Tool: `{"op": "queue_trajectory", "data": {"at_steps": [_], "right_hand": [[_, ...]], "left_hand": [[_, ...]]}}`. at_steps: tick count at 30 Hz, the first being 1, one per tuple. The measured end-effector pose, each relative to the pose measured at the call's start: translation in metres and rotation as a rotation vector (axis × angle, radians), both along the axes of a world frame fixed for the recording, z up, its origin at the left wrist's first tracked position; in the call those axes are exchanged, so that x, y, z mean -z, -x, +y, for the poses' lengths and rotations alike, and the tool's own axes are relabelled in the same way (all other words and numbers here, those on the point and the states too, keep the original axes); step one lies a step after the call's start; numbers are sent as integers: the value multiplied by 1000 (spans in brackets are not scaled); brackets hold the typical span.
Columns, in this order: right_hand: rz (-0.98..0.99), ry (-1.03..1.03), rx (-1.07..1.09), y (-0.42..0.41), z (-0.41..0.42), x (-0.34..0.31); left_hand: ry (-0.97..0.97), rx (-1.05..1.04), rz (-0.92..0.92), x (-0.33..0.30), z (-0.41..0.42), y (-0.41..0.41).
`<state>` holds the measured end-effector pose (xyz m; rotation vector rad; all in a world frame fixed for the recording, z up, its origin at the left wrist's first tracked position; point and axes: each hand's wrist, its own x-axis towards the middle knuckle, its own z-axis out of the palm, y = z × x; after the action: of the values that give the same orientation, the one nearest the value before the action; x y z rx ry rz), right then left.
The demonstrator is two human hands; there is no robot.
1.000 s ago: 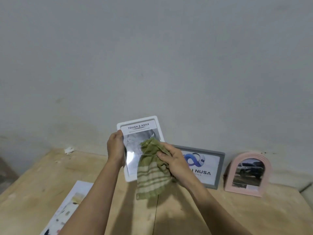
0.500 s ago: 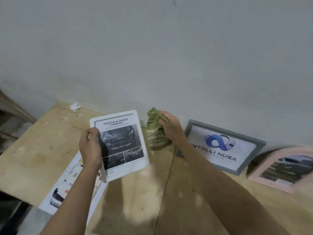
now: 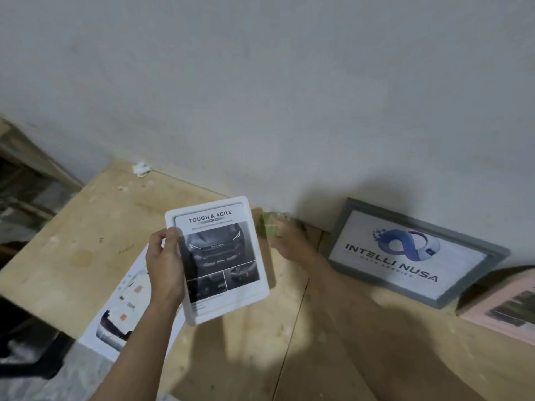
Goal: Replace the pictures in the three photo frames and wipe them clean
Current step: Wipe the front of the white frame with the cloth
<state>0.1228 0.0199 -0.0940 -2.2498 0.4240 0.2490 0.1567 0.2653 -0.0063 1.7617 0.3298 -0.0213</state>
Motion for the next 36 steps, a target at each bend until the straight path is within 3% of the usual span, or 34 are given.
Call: {"op": "queue_trajectory", "data": {"at_steps": [3,5,8,13,18,22,26,36], "right_hand": [[-13,-763,241,41,11,-65],[-29,-915,259,77,13,-99],[-125,-822,246,131,21,-136],[-276,-647,529,222,16,-169],[-371,-576,820,334,-22,-189],[-419,-523,935,410,-52,-199],[-458,-491,1062,481,-93,-204],[-527,-521,1310,639,-249,-163]], "left_hand": [[87,45,24,-15,-3,14],[151,91,23,-30,-7,27],[244,191,32,-55,-18,52],[303,531,105,-79,-59,99],[100,1083,88,-104,-114,170],[-5,1342,173,-111,-166,214],[-26,1488,241,-117,-236,271],[255,1621,646,-77,-464,425]]}}
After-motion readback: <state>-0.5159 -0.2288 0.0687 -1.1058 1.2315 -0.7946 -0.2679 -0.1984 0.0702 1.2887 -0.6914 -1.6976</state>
